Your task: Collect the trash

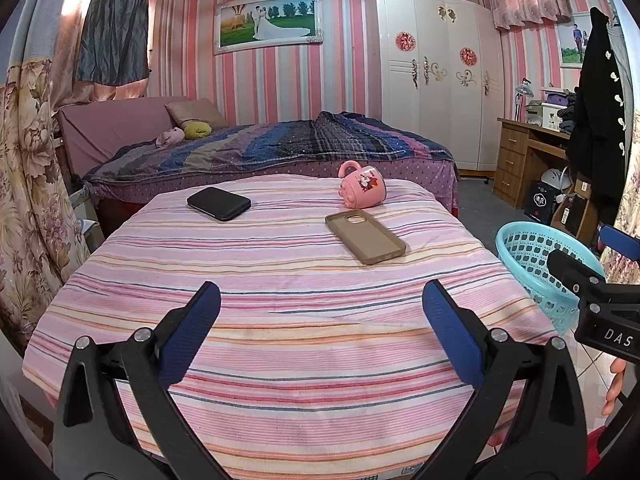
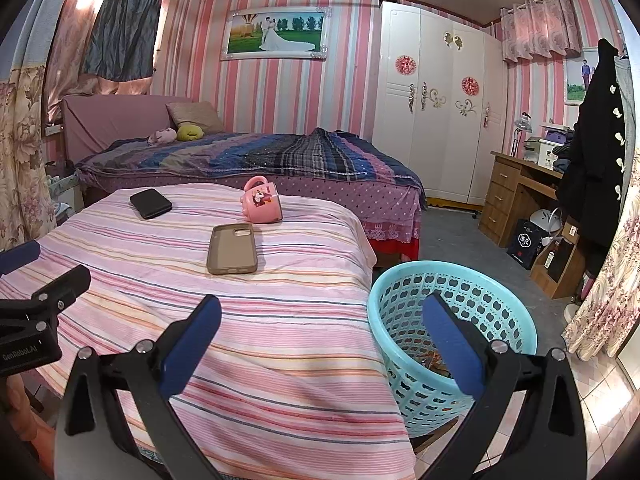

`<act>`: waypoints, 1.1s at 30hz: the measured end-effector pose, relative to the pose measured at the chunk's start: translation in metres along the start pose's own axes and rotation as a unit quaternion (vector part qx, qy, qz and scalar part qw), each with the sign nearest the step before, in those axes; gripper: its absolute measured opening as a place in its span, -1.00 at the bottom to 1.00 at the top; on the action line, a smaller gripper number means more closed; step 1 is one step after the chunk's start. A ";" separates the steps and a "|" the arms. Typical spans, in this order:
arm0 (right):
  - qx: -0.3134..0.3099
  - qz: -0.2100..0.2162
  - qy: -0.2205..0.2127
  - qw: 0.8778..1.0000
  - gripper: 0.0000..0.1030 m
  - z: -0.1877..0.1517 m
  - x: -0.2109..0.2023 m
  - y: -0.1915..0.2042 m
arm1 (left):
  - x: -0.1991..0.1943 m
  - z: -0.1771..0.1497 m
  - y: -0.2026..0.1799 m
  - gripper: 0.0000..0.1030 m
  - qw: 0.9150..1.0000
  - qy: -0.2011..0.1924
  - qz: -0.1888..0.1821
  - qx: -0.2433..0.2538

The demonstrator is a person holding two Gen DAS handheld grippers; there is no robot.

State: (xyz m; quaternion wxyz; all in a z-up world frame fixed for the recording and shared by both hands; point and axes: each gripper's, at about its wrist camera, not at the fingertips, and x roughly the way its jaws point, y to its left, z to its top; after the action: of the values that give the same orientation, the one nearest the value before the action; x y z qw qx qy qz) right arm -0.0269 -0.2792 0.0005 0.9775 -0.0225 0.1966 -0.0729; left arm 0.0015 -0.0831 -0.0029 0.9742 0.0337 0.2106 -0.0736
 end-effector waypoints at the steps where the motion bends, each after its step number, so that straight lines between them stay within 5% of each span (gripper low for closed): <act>1: 0.000 0.000 0.000 1.000 0.91 0.000 0.000 0.000 | 0.000 0.000 0.000 0.90 1.000 0.000 0.000 0.000; 33: -0.001 -0.004 -0.002 1.000 0.91 0.000 0.000 -0.001 | 0.001 0.000 0.000 0.90 1.000 0.001 0.000 -0.001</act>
State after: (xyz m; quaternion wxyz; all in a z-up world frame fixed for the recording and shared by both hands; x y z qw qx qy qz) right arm -0.0266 -0.2802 0.0006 0.9776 -0.0242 0.1946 -0.0769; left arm 0.0021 -0.0827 -0.0031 0.9741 0.0332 0.2113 -0.0731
